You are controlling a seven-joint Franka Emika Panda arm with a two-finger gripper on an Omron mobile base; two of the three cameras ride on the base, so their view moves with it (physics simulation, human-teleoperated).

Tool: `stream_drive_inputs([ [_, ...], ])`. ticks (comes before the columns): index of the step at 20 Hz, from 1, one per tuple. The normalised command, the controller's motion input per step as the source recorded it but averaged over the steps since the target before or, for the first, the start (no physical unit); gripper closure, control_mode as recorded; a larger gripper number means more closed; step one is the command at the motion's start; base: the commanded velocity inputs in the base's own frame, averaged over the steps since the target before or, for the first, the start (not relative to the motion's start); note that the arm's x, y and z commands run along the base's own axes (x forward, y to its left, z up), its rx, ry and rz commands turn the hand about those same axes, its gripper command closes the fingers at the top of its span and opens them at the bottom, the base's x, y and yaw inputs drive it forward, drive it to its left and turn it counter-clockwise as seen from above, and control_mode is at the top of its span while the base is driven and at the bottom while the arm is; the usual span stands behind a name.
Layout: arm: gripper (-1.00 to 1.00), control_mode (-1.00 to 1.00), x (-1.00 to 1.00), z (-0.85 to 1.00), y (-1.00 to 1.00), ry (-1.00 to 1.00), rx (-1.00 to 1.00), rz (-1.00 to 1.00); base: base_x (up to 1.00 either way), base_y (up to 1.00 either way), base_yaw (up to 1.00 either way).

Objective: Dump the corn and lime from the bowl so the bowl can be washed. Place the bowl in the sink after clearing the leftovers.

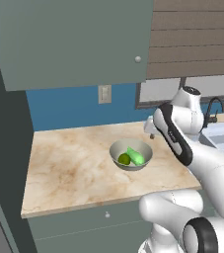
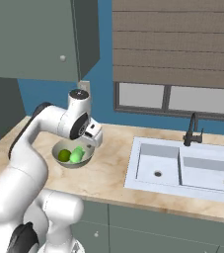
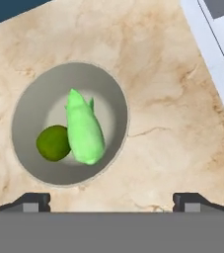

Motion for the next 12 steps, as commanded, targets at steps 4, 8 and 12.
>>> stream_drive_inputs([
  [4,-1.00,-1.00,0.45,-0.48,-0.14,0.08,0.04,-0.16,0.00,0.00,0.00],
  [8,-1.00,-1.00,0.40,-0.63,0.00,0.10,0.00,-0.16,0.00,0.00,0.00],
  [12,-1.00,-1.00,0.39,-0.47,0.00,0.08,0.00,-0.13,0.00,0.00,0.00],
])
